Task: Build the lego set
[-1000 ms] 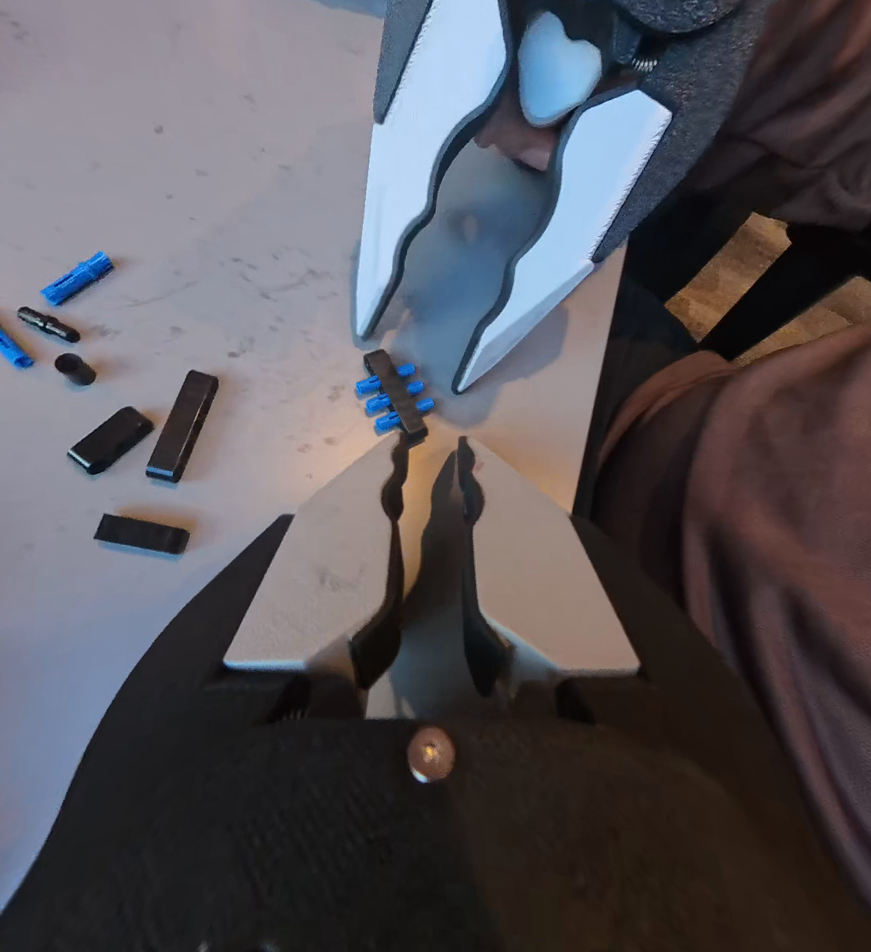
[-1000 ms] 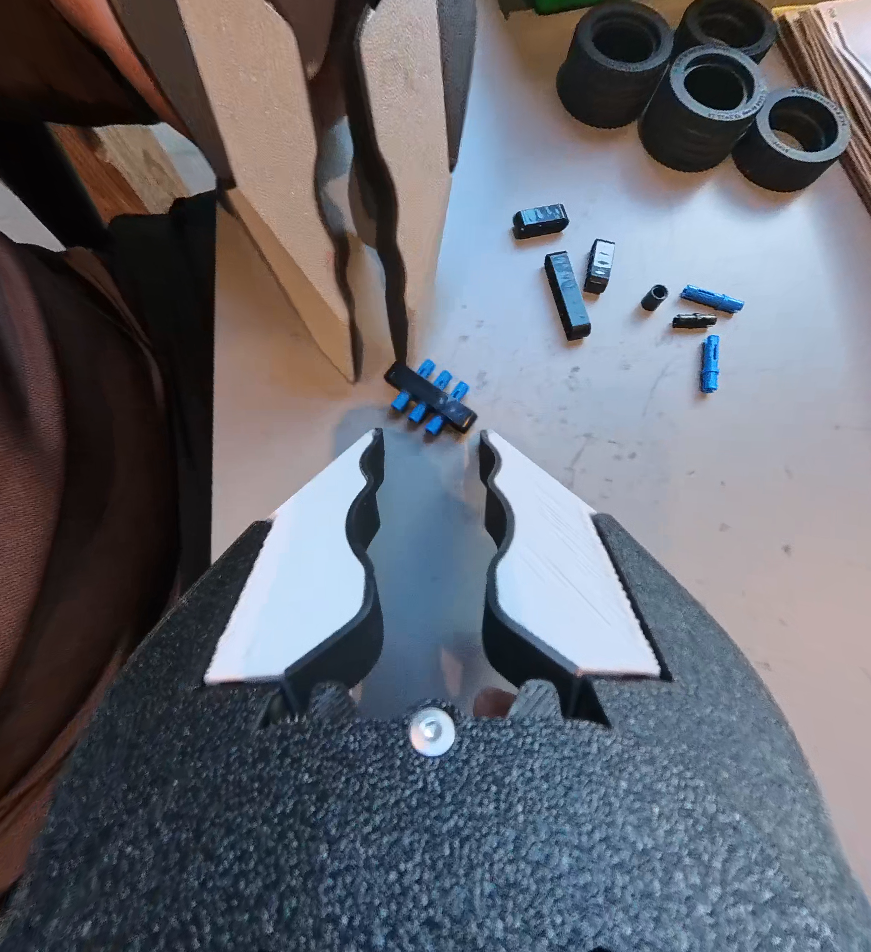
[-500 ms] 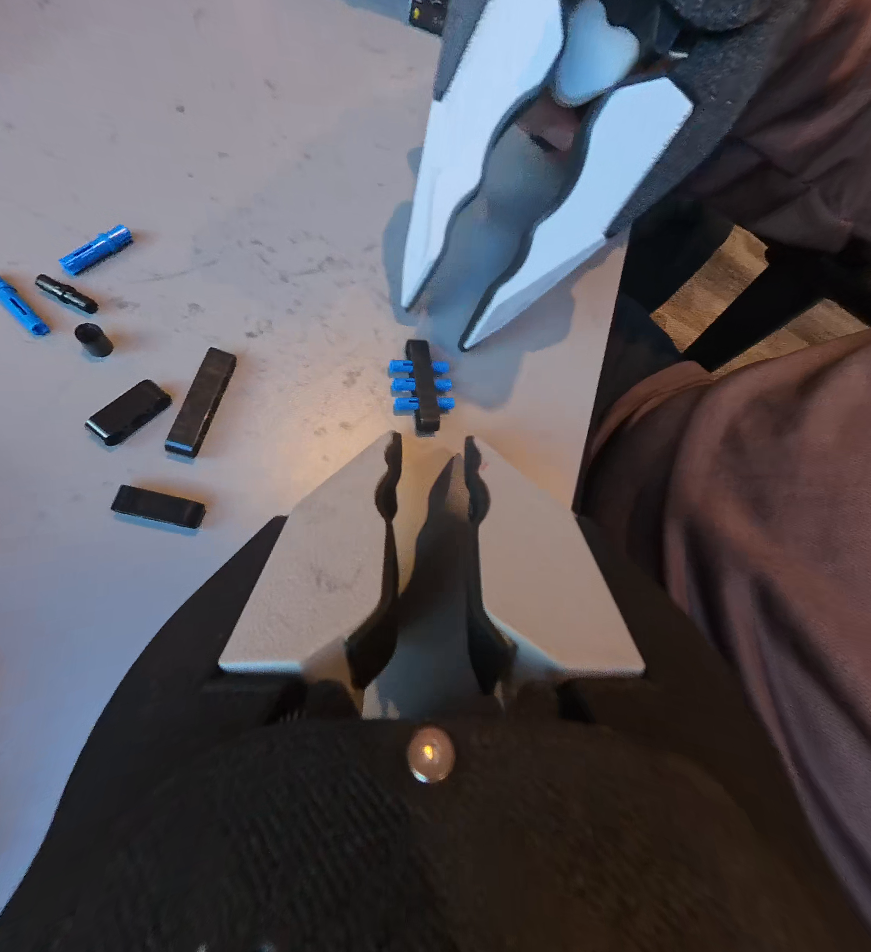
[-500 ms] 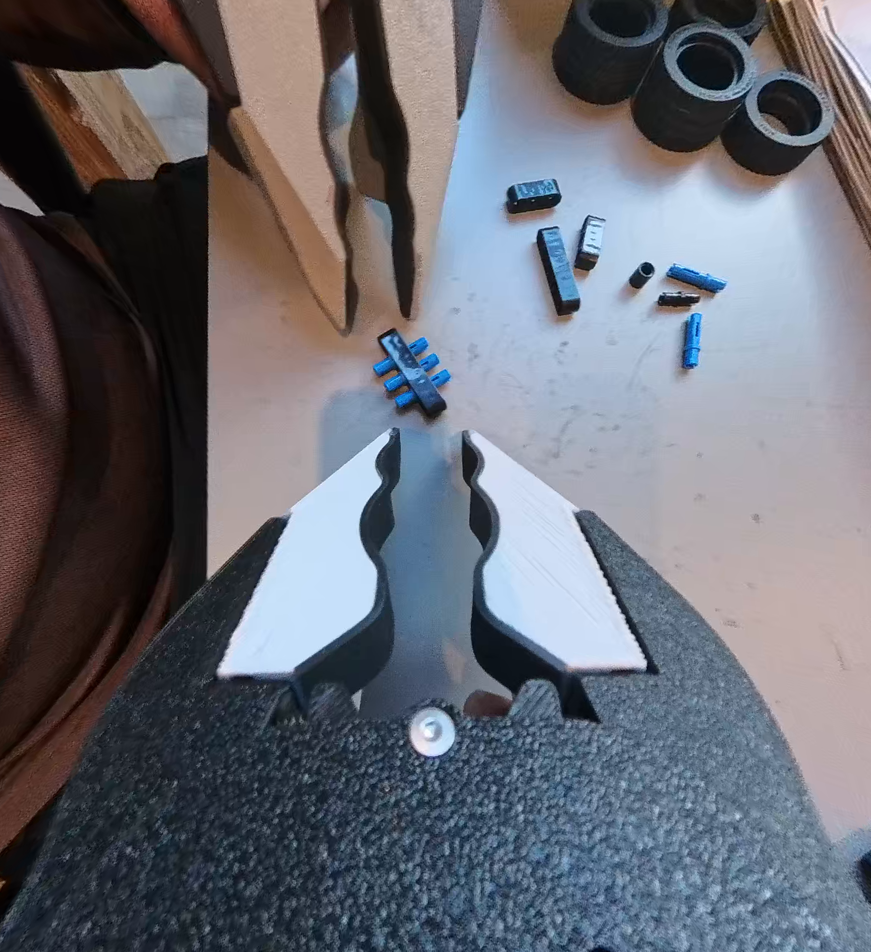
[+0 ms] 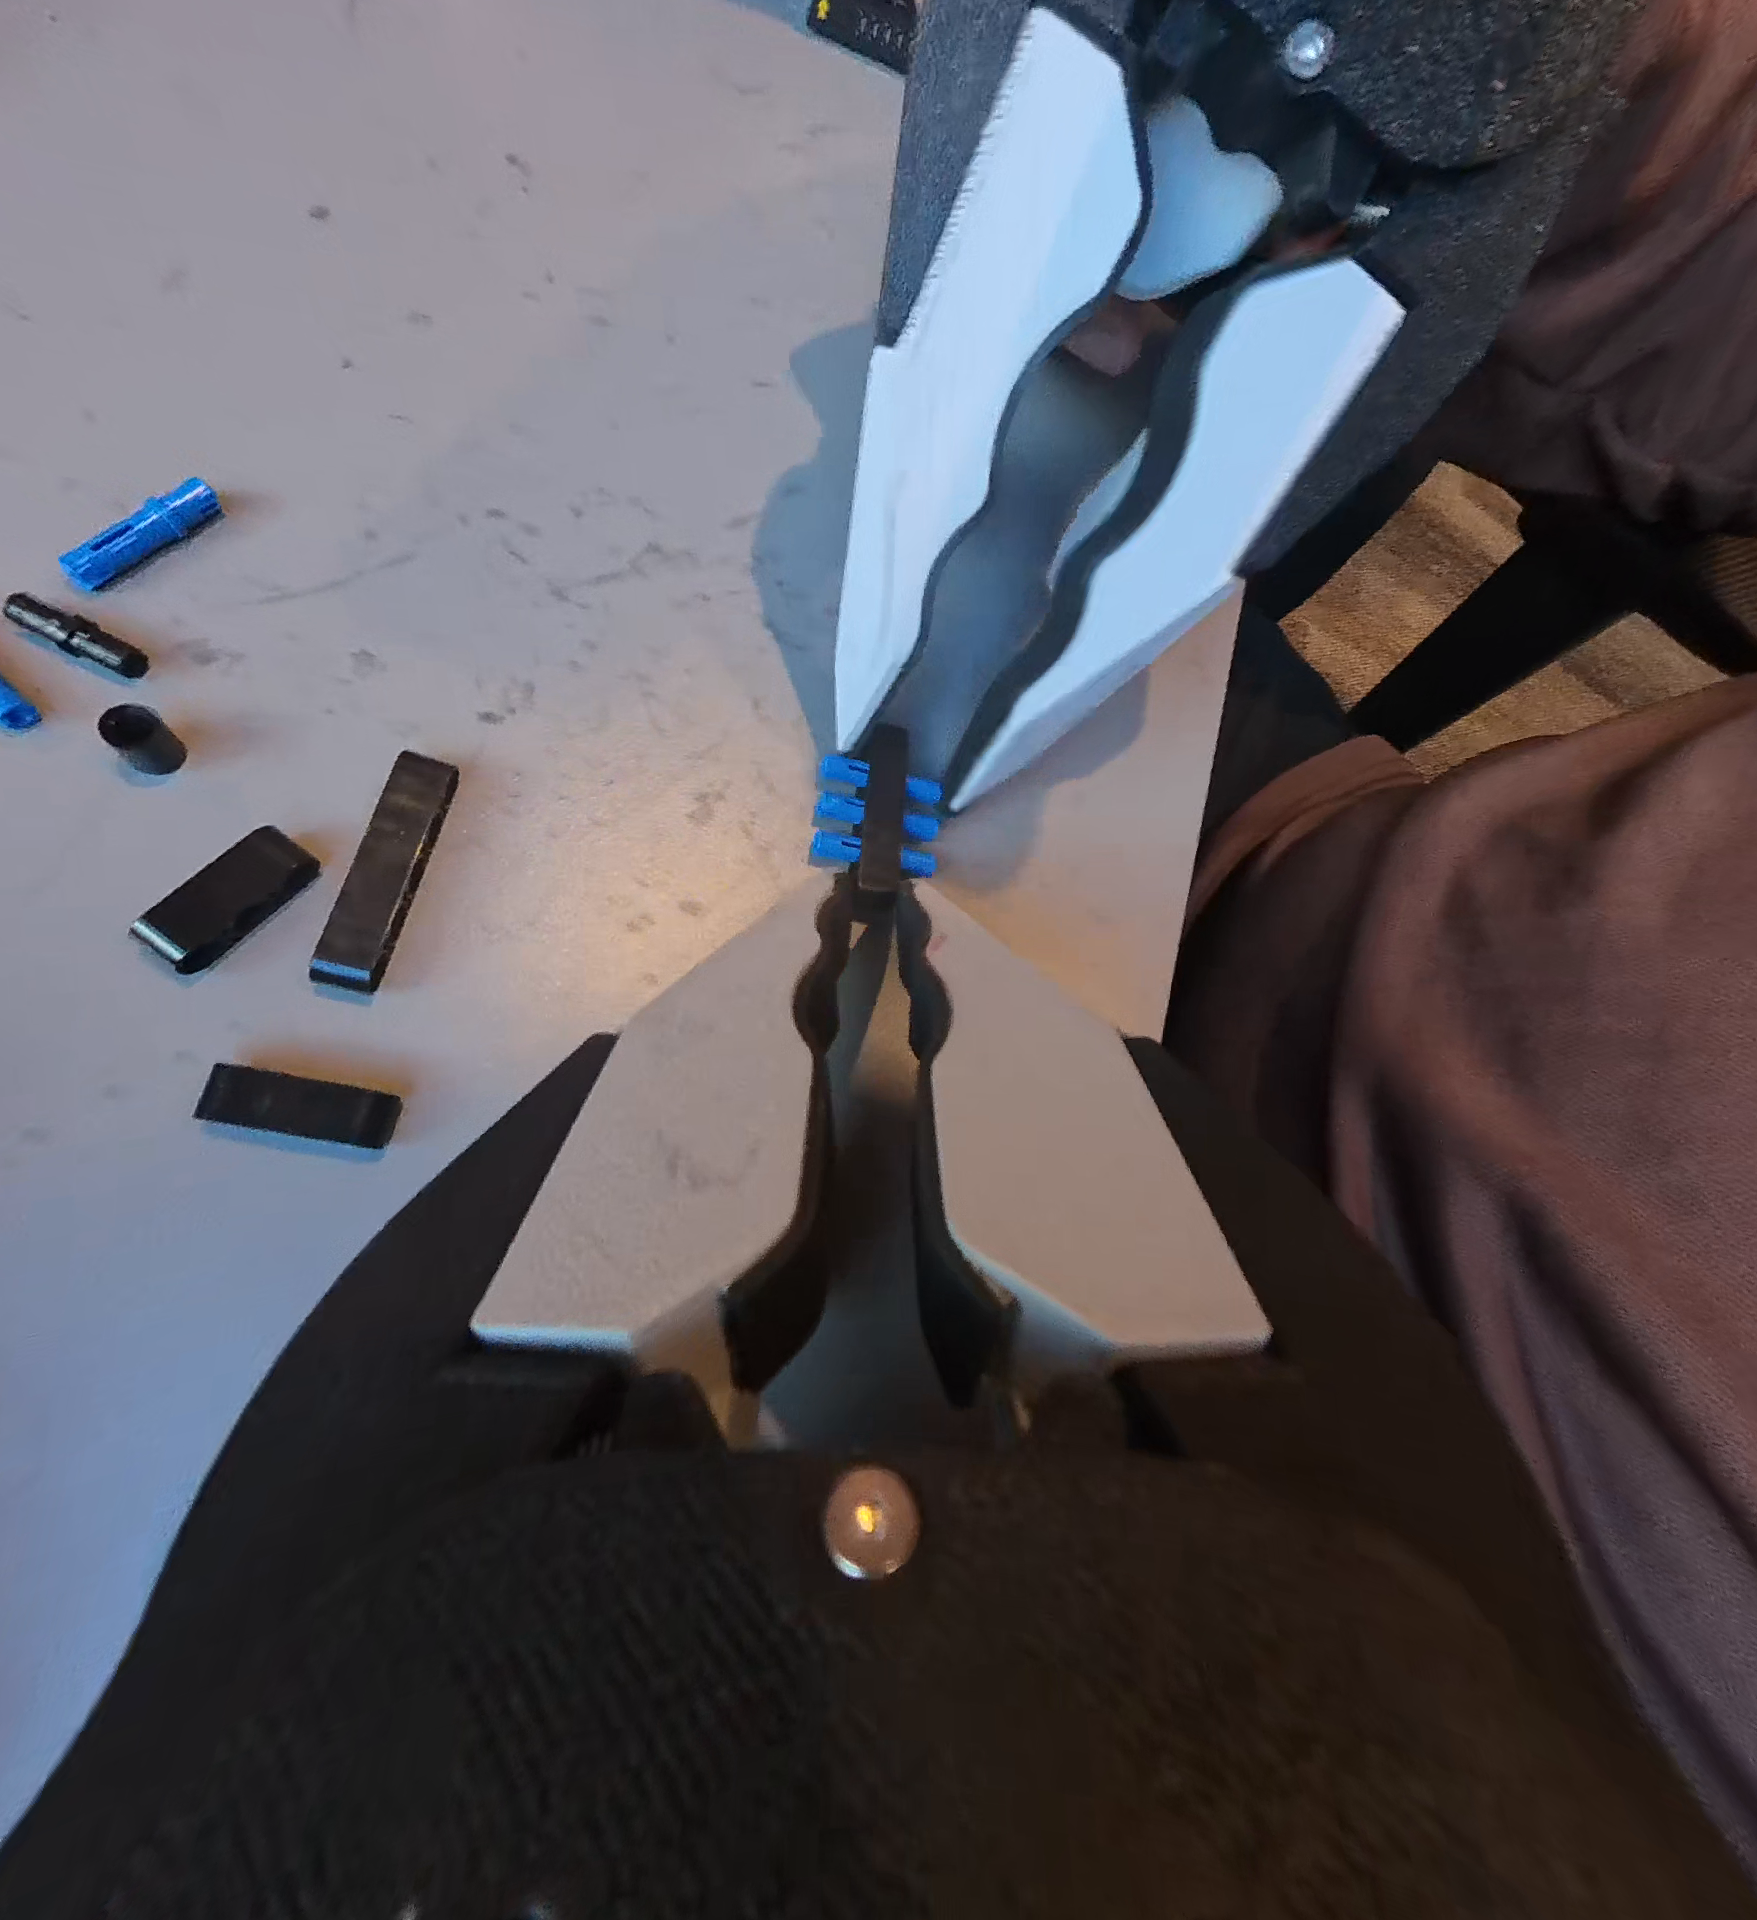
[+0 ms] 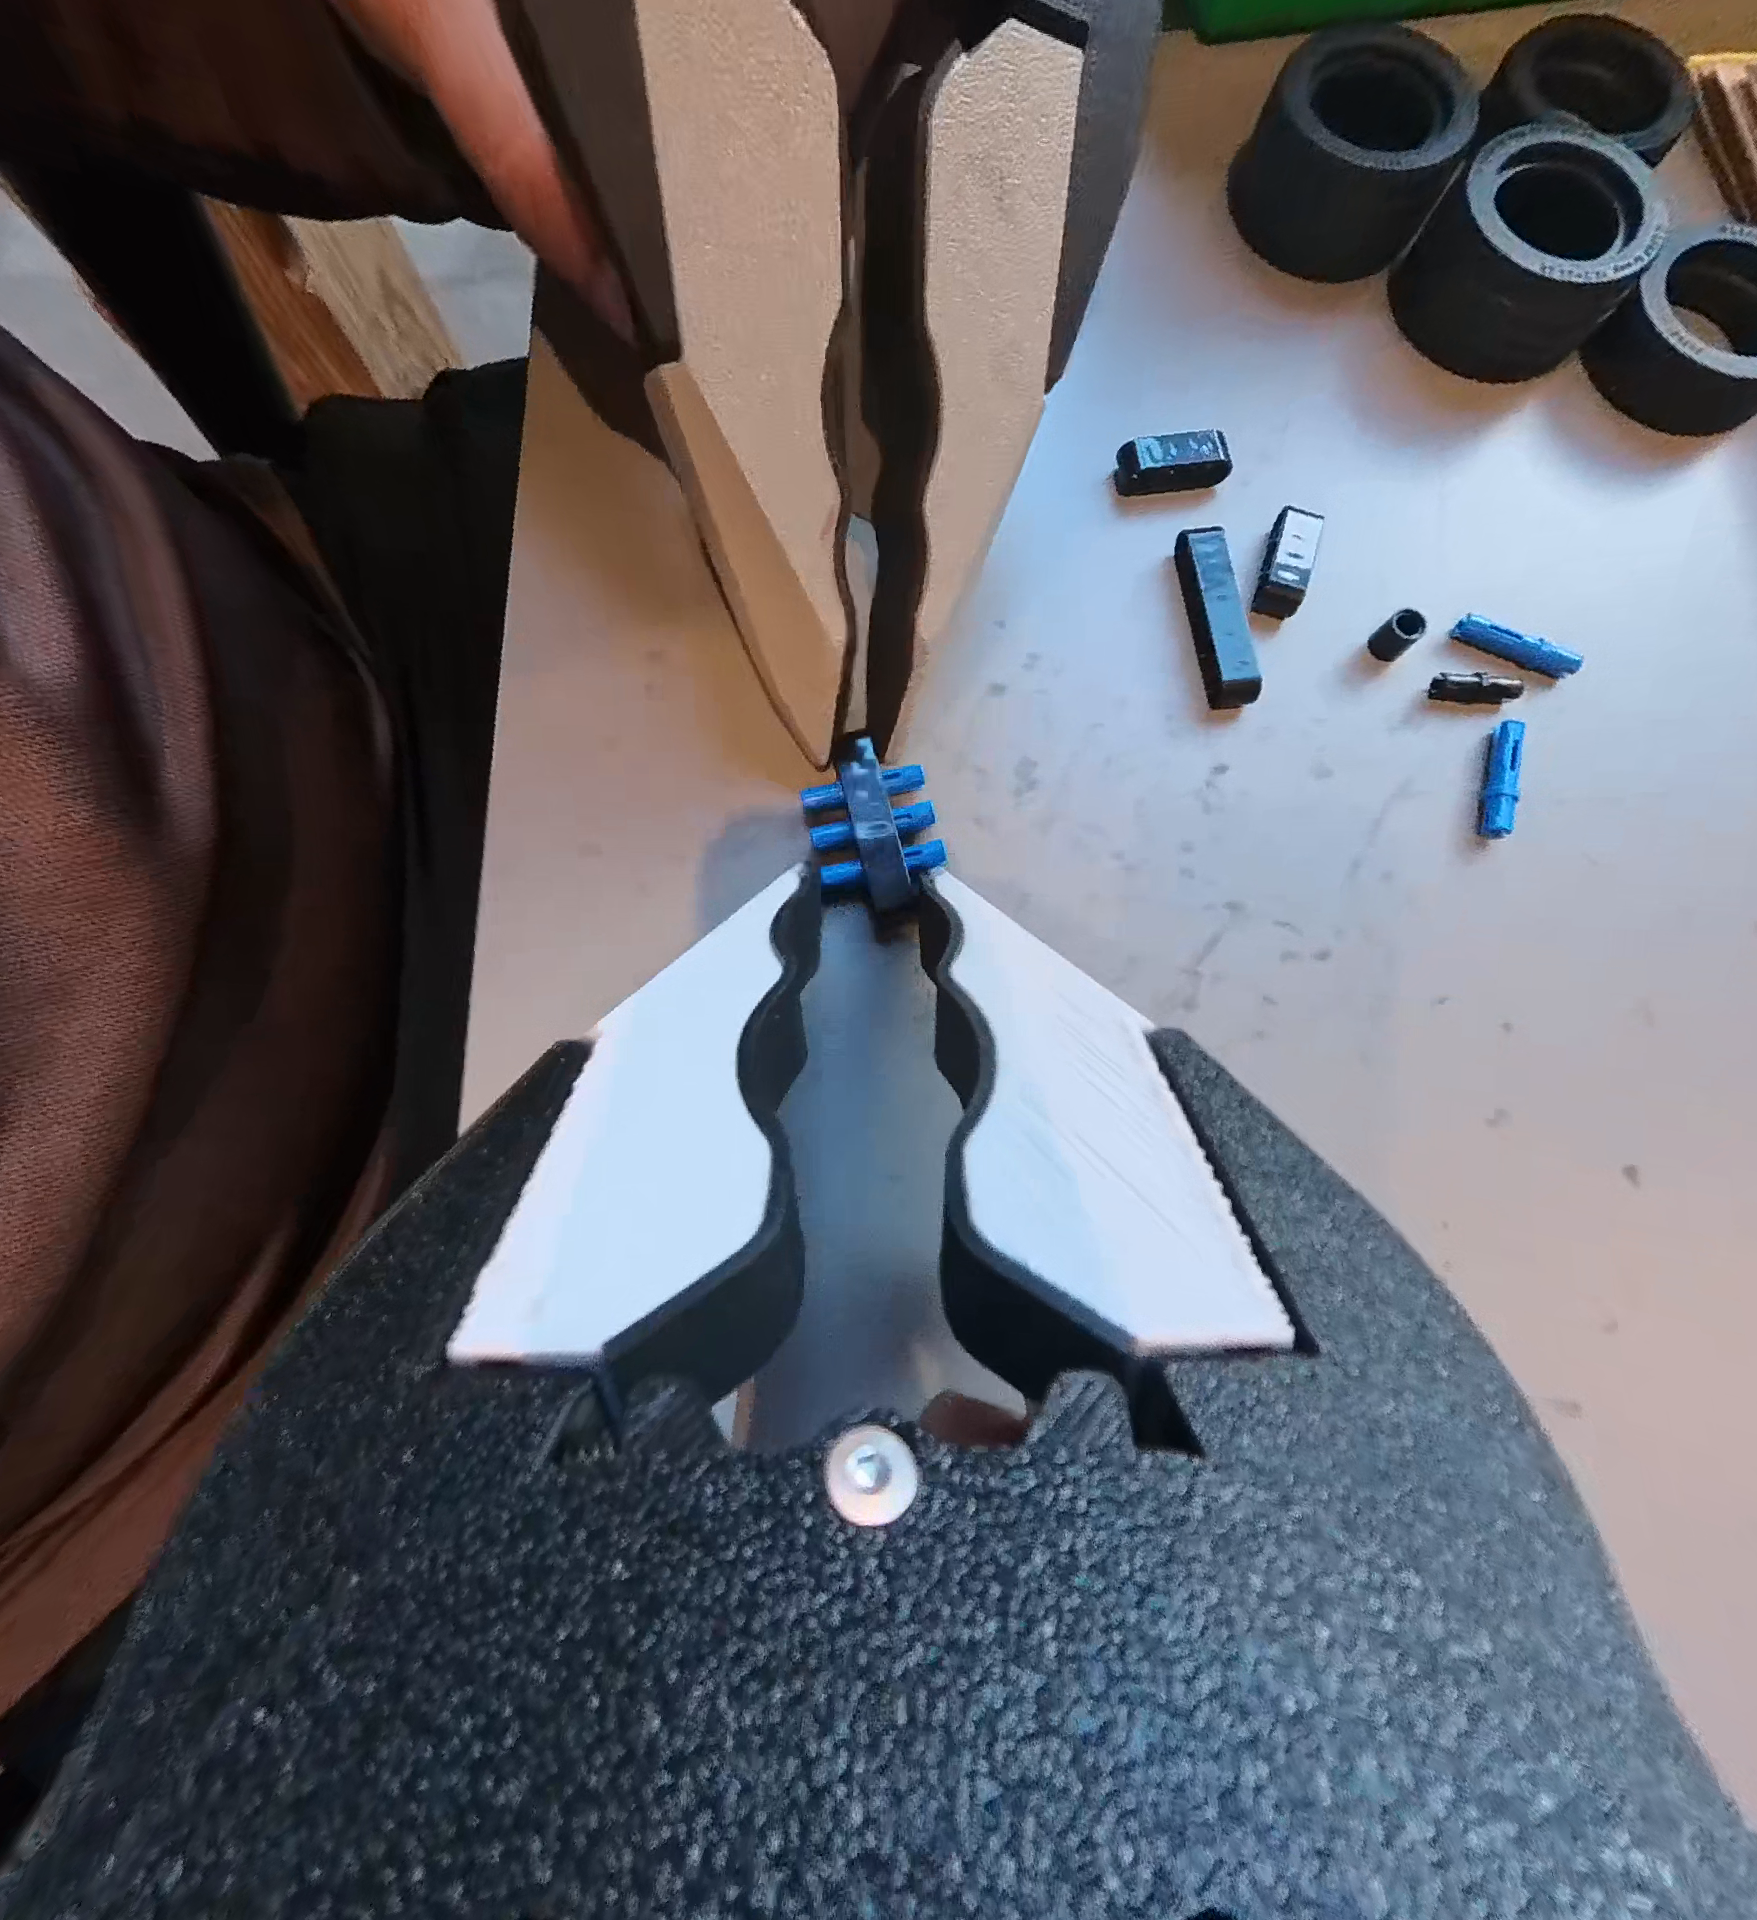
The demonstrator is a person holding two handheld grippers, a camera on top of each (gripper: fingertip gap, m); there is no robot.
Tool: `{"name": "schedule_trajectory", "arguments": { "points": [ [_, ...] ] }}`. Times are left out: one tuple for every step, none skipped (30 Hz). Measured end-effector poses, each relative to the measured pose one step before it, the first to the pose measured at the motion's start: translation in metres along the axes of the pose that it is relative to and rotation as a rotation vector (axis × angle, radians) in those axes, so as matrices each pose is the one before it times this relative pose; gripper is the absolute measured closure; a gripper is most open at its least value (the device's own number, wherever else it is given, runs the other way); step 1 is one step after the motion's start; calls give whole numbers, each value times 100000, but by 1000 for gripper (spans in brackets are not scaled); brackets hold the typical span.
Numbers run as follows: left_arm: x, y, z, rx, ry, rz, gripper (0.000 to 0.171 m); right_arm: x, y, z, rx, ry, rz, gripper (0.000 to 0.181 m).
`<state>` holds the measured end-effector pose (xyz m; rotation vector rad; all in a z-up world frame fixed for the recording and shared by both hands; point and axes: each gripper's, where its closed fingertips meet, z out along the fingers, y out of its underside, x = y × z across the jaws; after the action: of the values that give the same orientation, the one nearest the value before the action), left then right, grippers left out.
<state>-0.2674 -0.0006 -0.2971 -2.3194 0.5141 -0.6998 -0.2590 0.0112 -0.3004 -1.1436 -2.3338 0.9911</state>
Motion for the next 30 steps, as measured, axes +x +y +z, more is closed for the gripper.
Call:
{"name": "schedule_trajectory", "arguments": {
  "points": [
    [109, -27, 79, -231, -302, 2095, 164, 13, -2, 7, -46, -45, 1839, 163],
    [213, -25, 41, -68, -93, 2749, 160, 6, -2, 17, -21, 8, 1519, 163],
    [44, 8, 19, -70, -1318, 2176, 159, 12, 8, -1, 77, 275, 731, 163],
    [-65, 7, 28, -63, -1787, 1574, 160, 3, 15, -7, 91, 417, 140, 163],
    [-111, 13, 31, -159, -1668, 1214, 162, -7, 12, 0, 40, 410, -278, 163],
    [-160, 10, 23, -139, -1585, 722, 165, -11, 4, -7, 40, 285, -475, 163],
    [-37, 2, 4, -91, -291, 506, 165, -8, 0, -4, 67, 47, -278, 163],
    [3, 2, 8, -49, 493, -89, 165, -4, 10, -1, 66, -167, 70, 163],
    [-6, -4, -7, -2, 782, -654, 165, 0, -6, 3, 40, -217, 284, 163],
    [6, 5, -7, -14, 689, -620, 165, 13, 1, -4, 26, -123, 196, 163],
    [-4, -4, -3, -22, 301, -255, 165, -7, -4, 4, 13, 60, -95, 163],
    [-1, 7, 8, -57, -78, 270, 165, 7, -3, 2, 13, 170, -270, 163],
    [-5, 6, -8, -45, -278, 471, 165, -2, 5, 8, 19, 182, -323, 163],
    [5, 7, 10, -40, -276, 525, 165, -3, 0, -3, 34, 139, -273, 163],
    [0, -3, -6, 0, -66, 96, 165, 0, 0, -1, 14, 47, -102, 163],
    [-6, -1, 1, 19, 136, -180, 165, 3, -5, -10, 15, -22, 25, 163],
    [-4, 3, -2, 41, 100, -202, 165, 9, -1, -1, 21, 8, 206, 163],
    [-28, -18, 7, 103, -169, -137, 165, 62, -7, -10, 34, 316, 374, 162],
    [-39, -15, 8, 109, -322, -85, 165, 153, -5, -29, 62, 1205, 486, 160],
    [-45, -10, 1, 89, -324, -118, 165, 259, -6, -49, 123, 2236, 481, 155],
    [-37, -6, -6, 79, -232, -157, 165, 112, 21, -67, 160, 1418, 251, 155],
    [-30, -11, -1, 66, -176, -226, 165, -70, 34, -74, 68, 261, 35, 157],
    [-79, -15, -8, 132, -427, -263, 166, -20, 59, -77, -60, 600, 1, 157],
    [-74, -11, -7, 133, -481, -250, 166, 65, 58, -76, -68, 1135, 63, 157],
    [-30, -16, -2, 62, -274, -85, 165, 2, 27, -107, 174, 710, 155, 157],
    [0, 7, -5, -3, -20, 45, 166, -85, 24, -100, 331, -64, 215, 157],
    [2, 1, 0, -6, 27, 19, 166, -96, 36, -83, 165, -335, 248, 156],
    [23, -1, -6, -62, 174, 170, 165, -58, 65, -52, -21, -519, 265, 153],
    [143, 36, 3, -267, 911, 620, 165, -64, 12, -32, 91, -951, 310, 147],
    [260, 54, 33, -480, 1474, 1359, 165, -31, -71, -9, 376, -1093, 176, 143]
  ]
}}
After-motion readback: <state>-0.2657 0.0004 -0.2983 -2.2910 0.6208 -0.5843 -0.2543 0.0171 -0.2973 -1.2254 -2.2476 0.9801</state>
